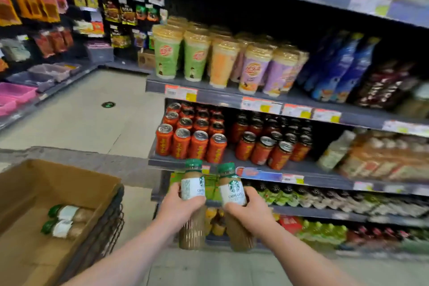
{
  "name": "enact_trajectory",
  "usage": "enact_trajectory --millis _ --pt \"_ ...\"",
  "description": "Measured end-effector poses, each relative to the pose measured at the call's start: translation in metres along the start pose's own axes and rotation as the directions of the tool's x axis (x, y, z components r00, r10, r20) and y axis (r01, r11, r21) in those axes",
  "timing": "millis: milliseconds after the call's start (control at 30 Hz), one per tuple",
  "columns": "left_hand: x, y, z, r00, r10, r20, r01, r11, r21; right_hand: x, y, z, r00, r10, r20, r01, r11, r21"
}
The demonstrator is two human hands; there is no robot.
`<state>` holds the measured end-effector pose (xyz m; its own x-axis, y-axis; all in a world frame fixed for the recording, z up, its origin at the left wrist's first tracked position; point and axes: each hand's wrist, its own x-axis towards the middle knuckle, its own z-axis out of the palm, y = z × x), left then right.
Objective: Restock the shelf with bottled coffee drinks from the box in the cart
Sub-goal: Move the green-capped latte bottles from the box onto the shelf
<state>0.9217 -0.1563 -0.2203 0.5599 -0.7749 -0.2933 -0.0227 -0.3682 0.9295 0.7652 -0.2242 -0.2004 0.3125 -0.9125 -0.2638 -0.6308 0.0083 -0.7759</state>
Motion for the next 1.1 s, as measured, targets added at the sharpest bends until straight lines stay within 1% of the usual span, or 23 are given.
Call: enact_trajectory --millis 67,133,267,333,433,567,767,833,967,1100 --pt "-0.021 0.011 0.045 0.998 0.036 0.048 -0.036 0.999 -0.008 -0.02 0.028 -0.04 0.998 0.031 -0.059 -0.028 0.998 0.049" --pt "-0.046 0.021 0.091 0.992 0.044 0.121 -0.043 0.999 -0.016 -0.043 0.057 -0.082 0.99 0.073 -0.123 -0.061 0.993 0.1" --pt "-0.096 0.038 0.179 0.967 0.064 0.248 -0.066 0.998 -0.002 -0.089 0.113 -0.161 0.959 0.139 -0.246 -0.106 0.984 0.143" --pt "-0.121 0.048 0.22 0.949 0.107 0.298 -0.109 0.994 -0.008 -0.11 0.137 -0.198 0.941 0.149 -0.302 -0.104 0.982 0.16" --pt "-0.158 0.061 0.276 0.916 0.148 0.373 -0.136 0.989 -0.058 -0.14 0.168 -0.249 0.912 0.164 -0.376 -0.098 0.977 0.189" --pt "-0.196 0.079 0.333 0.869 0.199 0.453 -0.186 0.98 -0.074 -0.169 0.202 -0.302 0.863 0.197 -0.466 -0.116 0.974 0.196" --pt "-0.224 0.107 0.387 0.807 0.241 0.538 -0.239 0.968 -0.075 -0.186 0.233 -0.357 0.825 0.248 -0.508 -0.082 0.941 0.327" --pt "-0.223 0.117 0.403 0.782 0.254 0.568 -0.249 0.964 -0.089 -0.184 0.239 -0.371 0.815 0.248 -0.524 -0.067 0.938 0.34" --pt "-0.209 0.138 0.446 0.751 0.255 0.608 -0.277 0.959 -0.06 -0.175 0.249 -0.403 0.793 0.259 -0.551 -0.065 0.936 0.346" --pt "-0.192 0.169 0.497 0.68 0.28 0.678 -0.288 0.952 -0.104 -0.156 0.26 -0.45 0.776 0.243 -0.581 -0.037 0.939 0.343"
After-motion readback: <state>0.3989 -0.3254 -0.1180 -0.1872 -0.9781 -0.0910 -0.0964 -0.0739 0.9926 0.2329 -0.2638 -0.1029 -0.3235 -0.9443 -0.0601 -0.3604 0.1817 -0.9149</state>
